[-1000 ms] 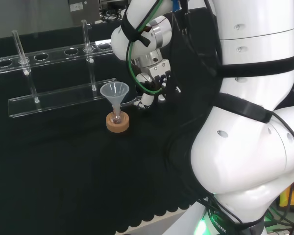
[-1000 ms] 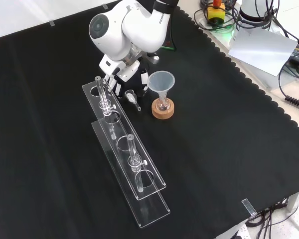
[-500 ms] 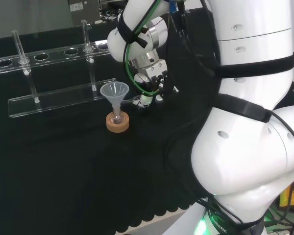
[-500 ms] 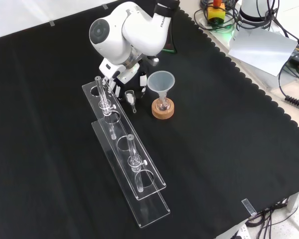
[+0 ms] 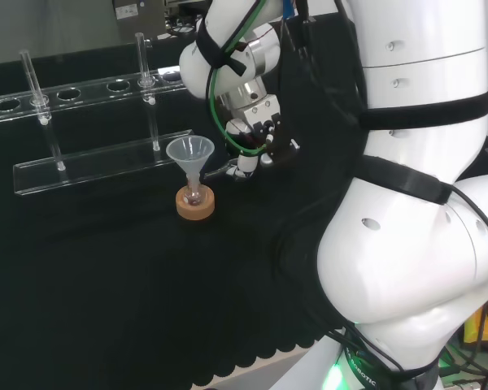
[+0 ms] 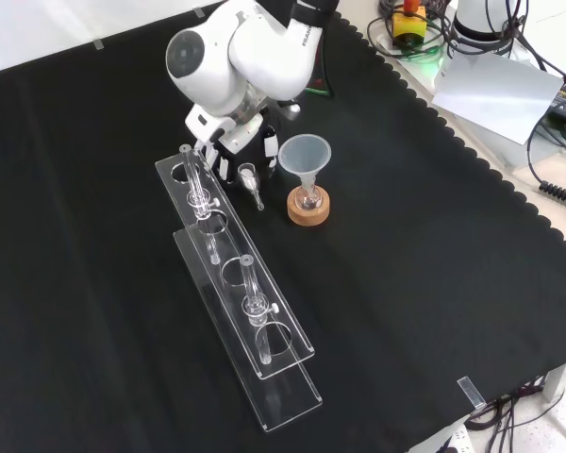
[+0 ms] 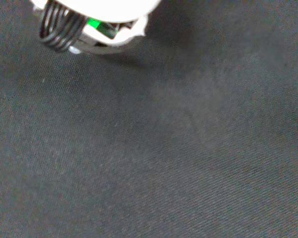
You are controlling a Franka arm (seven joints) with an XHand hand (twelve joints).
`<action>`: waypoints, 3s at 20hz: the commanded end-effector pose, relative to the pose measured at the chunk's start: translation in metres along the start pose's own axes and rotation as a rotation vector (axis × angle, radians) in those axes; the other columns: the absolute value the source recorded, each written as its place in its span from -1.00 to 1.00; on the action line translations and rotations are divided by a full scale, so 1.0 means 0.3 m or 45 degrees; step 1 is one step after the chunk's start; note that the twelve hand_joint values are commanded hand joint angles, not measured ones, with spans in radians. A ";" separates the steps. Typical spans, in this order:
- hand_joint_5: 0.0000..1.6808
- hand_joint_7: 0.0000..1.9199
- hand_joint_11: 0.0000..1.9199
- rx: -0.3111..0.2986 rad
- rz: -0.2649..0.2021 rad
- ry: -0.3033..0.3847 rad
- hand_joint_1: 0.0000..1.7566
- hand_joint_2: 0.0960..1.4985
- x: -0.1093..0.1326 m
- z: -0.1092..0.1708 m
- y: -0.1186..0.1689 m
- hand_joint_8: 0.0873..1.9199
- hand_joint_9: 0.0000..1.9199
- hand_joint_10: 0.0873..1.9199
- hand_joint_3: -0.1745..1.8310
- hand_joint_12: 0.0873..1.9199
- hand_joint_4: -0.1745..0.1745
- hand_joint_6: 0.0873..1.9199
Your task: Pick up the weighing funnel.
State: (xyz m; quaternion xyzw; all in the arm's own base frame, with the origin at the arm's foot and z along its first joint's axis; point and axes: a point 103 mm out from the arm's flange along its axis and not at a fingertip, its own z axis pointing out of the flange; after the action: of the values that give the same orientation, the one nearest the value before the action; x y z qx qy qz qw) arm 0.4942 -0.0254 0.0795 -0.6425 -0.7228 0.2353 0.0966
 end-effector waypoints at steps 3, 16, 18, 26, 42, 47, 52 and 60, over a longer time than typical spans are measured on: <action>0.42 -0.47 -0.55 -0.024 0.038 0.068 0.26 -0.16 -0.046 -0.038 -0.040 -0.40 -0.16 -0.54 -0.16 0.32 1.00 -0.21; 0.42 -0.48 -0.54 -0.005 0.031 0.074 0.26 -0.16 -0.024 0.001 -0.041 -0.40 -0.16 -0.54 -0.15 0.32 1.00 -0.20; 0.42 -0.48 -0.54 -0.003 0.028 0.065 0.26 -0.16 -0.019 0.006 -0.036 -0.40 -0.16 -0.54 -0.15 0.32 1.00 -0.20; 0.41 -0.48 -0.54 0.004 0.022 0.020 0.26 -0.16 -0.001 0.026 -0.024 -0.39 -0.15 -0.54 -0.15 0.32 1.00 -0.19; -0.26 -0.68 -0.62 0.046 0.003 0.058 0.05 -0.23 0.009 0.024 -0.025 -0.33 -0.30 -0.46 -0.15 0.34 -0.10 -0.31; -0.45 -0.73 -0.65 0.066 0.001 0.048 0.04 -0.25 0.013 0.023 -0.020 -0.31 -0.35 -0.43 -0.15 0.36 -0.21 -0.45; -0.49 -0.75 -0.67 0.057 -0.003 0.049 0.03 -0.26 0.003 0.025 -0.021 -0.31 -0.37 -0.41 -0.16 0.38 -0.23 -0.57; 0.00 -0.73 -0.66 0.048 -0.003 0.031 0.04 -0.25 0.014 0.039 -0.010 -0.31 -0.36 -0.40 -0.17 0.37 0.14 -0.39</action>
State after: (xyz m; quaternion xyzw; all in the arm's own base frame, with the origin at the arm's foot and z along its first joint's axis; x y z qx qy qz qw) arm 0.4862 -0.0253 0.0736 -0.6438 -0.7162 0.2414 0.1196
